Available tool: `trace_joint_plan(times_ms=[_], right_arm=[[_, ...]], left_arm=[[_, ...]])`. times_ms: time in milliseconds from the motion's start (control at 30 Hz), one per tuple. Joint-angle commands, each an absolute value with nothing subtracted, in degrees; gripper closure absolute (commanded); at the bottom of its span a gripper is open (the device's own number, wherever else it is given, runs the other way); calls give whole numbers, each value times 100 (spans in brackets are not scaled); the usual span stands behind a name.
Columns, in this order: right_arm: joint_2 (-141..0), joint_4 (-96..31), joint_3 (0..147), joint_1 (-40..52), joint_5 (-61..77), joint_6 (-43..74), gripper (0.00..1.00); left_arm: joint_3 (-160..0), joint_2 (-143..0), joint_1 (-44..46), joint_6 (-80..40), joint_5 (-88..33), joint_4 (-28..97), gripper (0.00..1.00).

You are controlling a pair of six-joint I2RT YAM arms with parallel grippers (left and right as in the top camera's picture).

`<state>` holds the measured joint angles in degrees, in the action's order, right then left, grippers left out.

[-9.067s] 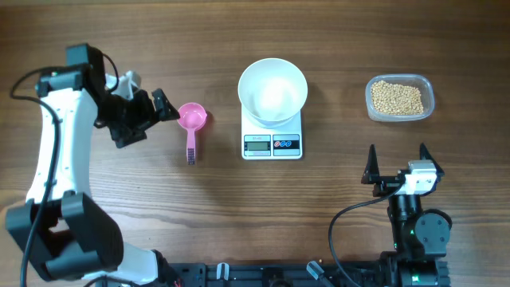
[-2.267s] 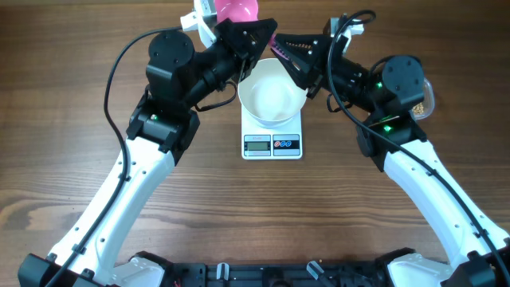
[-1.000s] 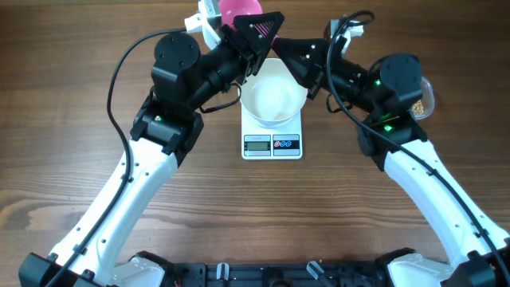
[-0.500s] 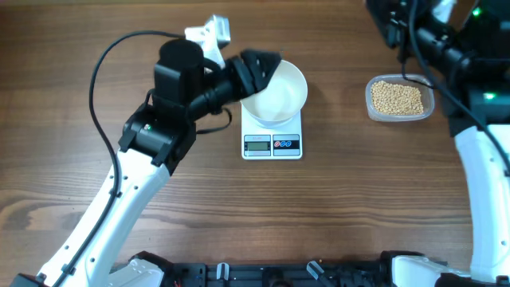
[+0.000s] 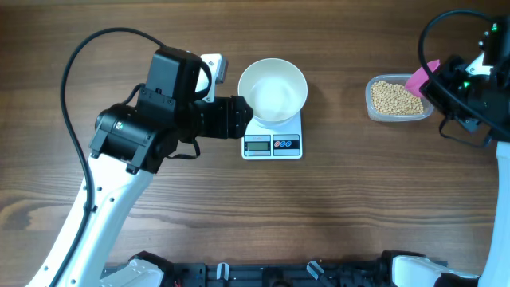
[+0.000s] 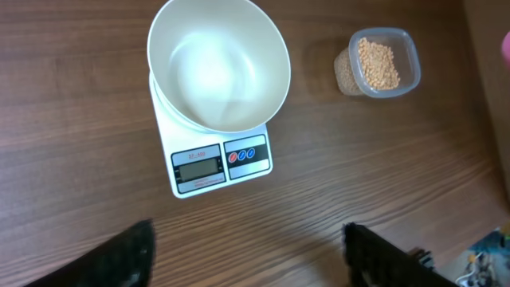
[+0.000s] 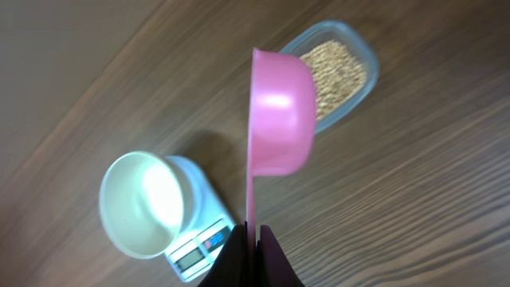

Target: Scoop item into bowl and weigh 150g on scale

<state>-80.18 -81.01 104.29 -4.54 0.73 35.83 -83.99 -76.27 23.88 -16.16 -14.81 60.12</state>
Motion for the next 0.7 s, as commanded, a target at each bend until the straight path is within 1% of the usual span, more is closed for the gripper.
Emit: trace_joint_plan(times_ms=[0, 33, 67, 100, 133, 233, 267, 333, 400, 467, 567, 667], right_arm=[[-8031, -7898, 10420, -436, -709, 3262, 95], [-8040, -7773, 10414, -436, -707, 2993, 96], [-8047, -7647, 10414, -436, -709, 2670, 95], [-8047, -7594, 10414, -436, -709, 2545, 96], [-8049, -7511, 10414, -436, -760, 2456, 95], [-8049, -7201, 10414, -436, -773, 2204, 95], [-8049, -6991, 10414, -436, -773, 1831, 95], [-8071, -6810, 10414, -436, -770, 1487, 96], [-8123, -6781, 10414, -436, -770, 1457, 95], [-8180, -6783, 10414, -436, -746, 1514, 95], [-8208, -6783, 10414, -436, -749, 1498, 96], [-8208, -6768, 10414, -436, -749, 1470, 96]], left_arm=[[-8423, -7900, 2552, -1564, -1450, 6311, 45], [-8423, -8034, 2639, -1573, -1450, 6429, 59], [-8423, -8248, 2779, -1710, -1446, 6569, 86], [-8423, -8364, 2869, -1881, -1448, 6606, 96], [-8423, -8521, 3009, -2132, -1450, 6654, 96], [-8423, -8580, 3282, -2309, -1446, 6840, 96], [-8423, -8396, 3317, -2526, -1450, 6910, 96], [-8423, -8009, 3317, -2558, -1393, 7116, 96], [-8388, -7358, 3317, -2602, -989, 7430, 96], [-8009, -6807, 3317, -2783, -886, 7341, 96], [-6912, -6272, 3317, -3389, -888, 6646, 96], [-5662, -6392, 3336, -3699, -1013, 5144, 96]])
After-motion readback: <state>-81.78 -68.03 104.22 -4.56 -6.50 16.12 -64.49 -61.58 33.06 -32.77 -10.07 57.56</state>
